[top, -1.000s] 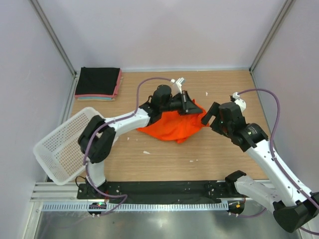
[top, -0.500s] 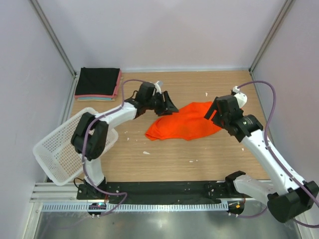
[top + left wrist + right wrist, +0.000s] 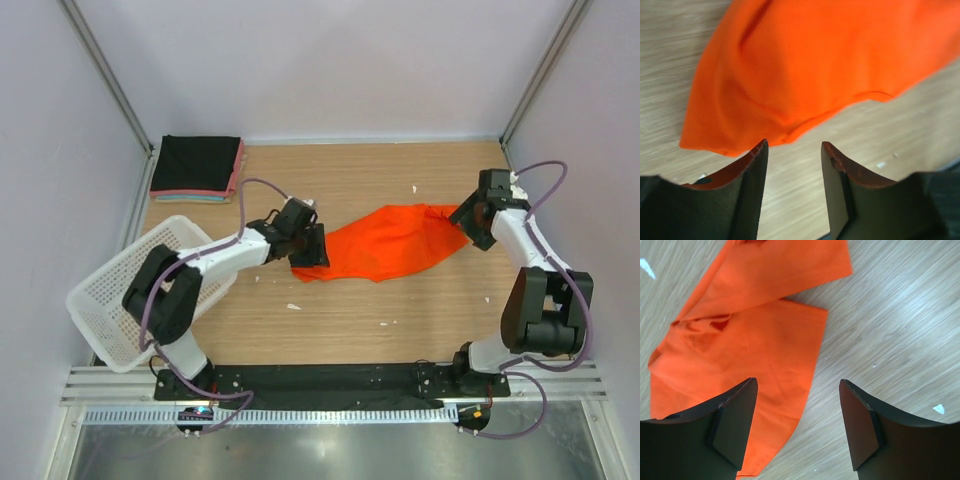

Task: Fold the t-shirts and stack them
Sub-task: Flatten the tshirt out

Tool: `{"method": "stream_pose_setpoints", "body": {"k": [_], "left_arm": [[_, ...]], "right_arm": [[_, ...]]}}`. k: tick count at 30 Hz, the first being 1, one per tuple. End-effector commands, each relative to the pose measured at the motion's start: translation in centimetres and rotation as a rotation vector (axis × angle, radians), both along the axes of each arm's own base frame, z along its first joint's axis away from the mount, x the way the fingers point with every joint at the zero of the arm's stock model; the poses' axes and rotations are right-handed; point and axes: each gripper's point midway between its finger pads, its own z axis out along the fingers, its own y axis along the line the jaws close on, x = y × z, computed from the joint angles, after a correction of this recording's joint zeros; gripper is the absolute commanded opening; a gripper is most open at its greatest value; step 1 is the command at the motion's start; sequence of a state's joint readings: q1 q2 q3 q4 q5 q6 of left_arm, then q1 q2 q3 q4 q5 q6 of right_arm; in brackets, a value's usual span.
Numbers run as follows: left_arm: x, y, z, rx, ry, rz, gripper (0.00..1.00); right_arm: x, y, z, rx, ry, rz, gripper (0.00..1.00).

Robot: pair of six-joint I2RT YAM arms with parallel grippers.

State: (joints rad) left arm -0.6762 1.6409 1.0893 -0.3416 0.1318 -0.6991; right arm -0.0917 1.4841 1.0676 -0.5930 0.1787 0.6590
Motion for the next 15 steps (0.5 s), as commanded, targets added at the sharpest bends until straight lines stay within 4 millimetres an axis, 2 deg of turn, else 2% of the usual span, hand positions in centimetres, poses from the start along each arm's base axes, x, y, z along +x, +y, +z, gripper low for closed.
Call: {"method": "stream_pose_setpoints", "body": {"k": [1,4,6,7,8,9,10,11,12,13,14,15], "left_arm": [[0.9,2.2,-4.8,0.155,0.05,0.095,0.46],[1.4,1.8,-6.0,0.169,0.078,0.106,0.42],[2.9,2.3,-7.2,0.235,0.066,0.138,0.37],[4.3,1.8,-6.5,0.238,0.036,0.145,0.36],[5.0,2.2,-8.2,0.288,0.05,0.153,0.35],[5.7,3.1,-8.6,0.333,0.06,0.164,0.3],[8.1,2.7,-7.5,0.325,0.023,0.185,0.27],[9.7,3.3,-7.6,0.353,0.006,0.215,0.25],[11.6,5.3,-8.8,0.387,0.026,0.264,0.2],[13.6,5.9,-8.3,0.393,0.006,0.297,0.19],[17.3,5.4,-5.2,0.343,-0.068,0.34,0.19],[18.8,6.5,-4.6,0.335,-0.061,0.366,0.21]], "right_arm": [[2.8,-0.9,4.5,0.006,-0.157,0.004,0.72],[2.1,-0.6,6.1,0.008,-0.188,0.024,0.73],[1.4,-0.4,6.6,0.007,-0.188,0.033,0.73],[1.0,-0.2,7.4,0.014,-0.209,0.041,0.73],[0.6,0.2,7.3,0.026,-0.21,0.047,0.73],[0.1,0.6,7.3,0.045,-0.209,0.058,0.73],[-0.2,1.6,7.9,0.091,-0.234,0.086,0.73],[-0.5,2.6,7.8,0.134,-0.238,0.115,0.73],[-1.2,3.4,6.9,0.169,-0.217,0.133,0.73],[-1.7,3.9,6.7,0.189,-0.218,0.145,0.73],[-2.2,4.4,6.7,0.209,-0.226,0.164,0.73],[-2.9,4.5,5.7,0.211,-0.205,0.162,0.73]]}}
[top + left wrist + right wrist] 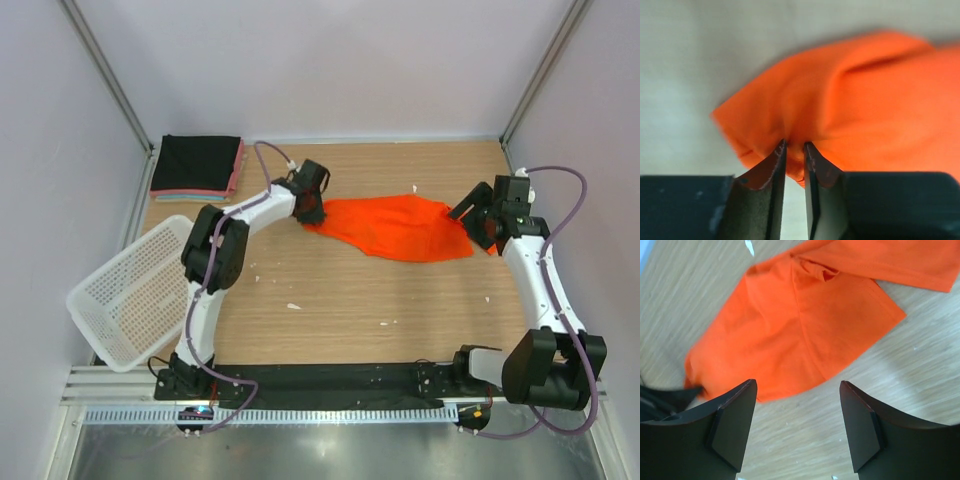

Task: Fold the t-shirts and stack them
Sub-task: Flatten the tshirt out

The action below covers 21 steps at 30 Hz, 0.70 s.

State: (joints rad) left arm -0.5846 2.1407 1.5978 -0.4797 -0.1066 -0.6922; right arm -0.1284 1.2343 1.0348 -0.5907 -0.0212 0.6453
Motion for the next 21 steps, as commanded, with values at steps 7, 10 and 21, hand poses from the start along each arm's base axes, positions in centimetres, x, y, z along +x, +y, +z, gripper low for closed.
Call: {"method": "stream_pose_setpoints", "body": {"k": [7,10,21], "left_arm": [[4.4,-2.8,14.8,-0.102,-0.339,-0.143,0.47],[-0.2,-6.3,14.3,-0.152,-0.318,-0.225,0.48],[-8.8,-4.7,11.9,-0.209,-0.202,-0.23,0.46]], "right_arm": [[-1.9,0.3,-2.1,-0.008,0.074,0.022,0.73],[-0.7,-0.2,-3.8,-0.029,0.091,0.03,0.69],[-0.4,-4.3,-10.7,-0.17,0.302,-0.062,0.54]]}}
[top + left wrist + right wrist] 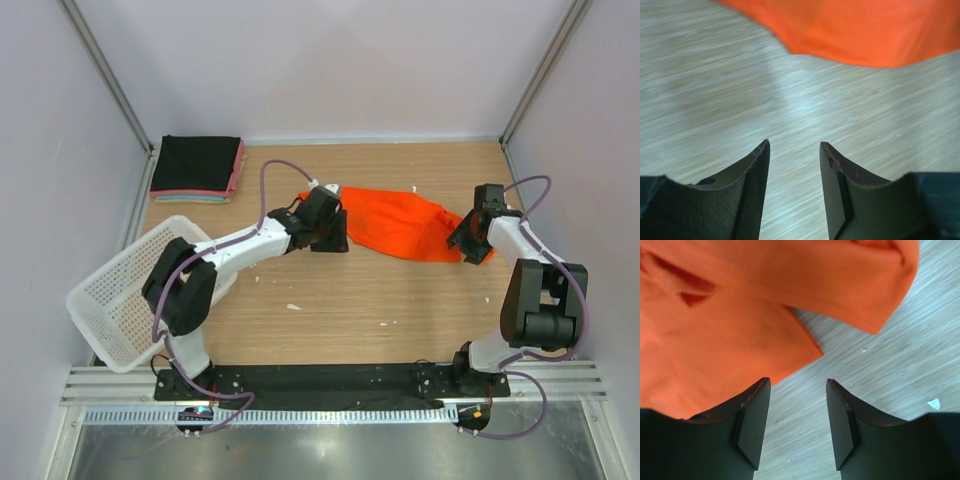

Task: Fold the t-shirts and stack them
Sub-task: Flatten the tshirt out

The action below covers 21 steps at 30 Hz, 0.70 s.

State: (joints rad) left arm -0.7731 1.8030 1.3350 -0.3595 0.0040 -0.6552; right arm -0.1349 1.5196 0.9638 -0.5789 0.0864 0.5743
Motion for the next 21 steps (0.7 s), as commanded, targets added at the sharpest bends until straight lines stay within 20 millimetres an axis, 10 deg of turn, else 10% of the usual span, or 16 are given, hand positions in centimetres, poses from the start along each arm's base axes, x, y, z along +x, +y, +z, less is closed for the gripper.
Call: {"method": "stream_pose_setpoints", "body": {"k": [1,14,18,21], "left_arm": [[0.7,1.7,4.0,-0.042,-0.078,0.053,0.46],[-2.2,4.5,4.8,-0.055,-0.068,0.077,0.46],[-2.5,5.6,5.0,-0.045,-0.091,0.103,0.46],[-2.9,6.6,5.3,-0.035,-0.093,0.127,0.46]], "right_arm": [[1.4,-2.5,0.5,-0.103,-0.053,-0.042,0.54],[1.6,-2.3,-4.3,-0.043,-0.001,-0.072,0.42],[0.4,-0.6,-5.1,0.027,0.016,-0.06,0.02],[-0.2,3.4,-4.0,0.104,-0.023,-0.001,0.01]]}}
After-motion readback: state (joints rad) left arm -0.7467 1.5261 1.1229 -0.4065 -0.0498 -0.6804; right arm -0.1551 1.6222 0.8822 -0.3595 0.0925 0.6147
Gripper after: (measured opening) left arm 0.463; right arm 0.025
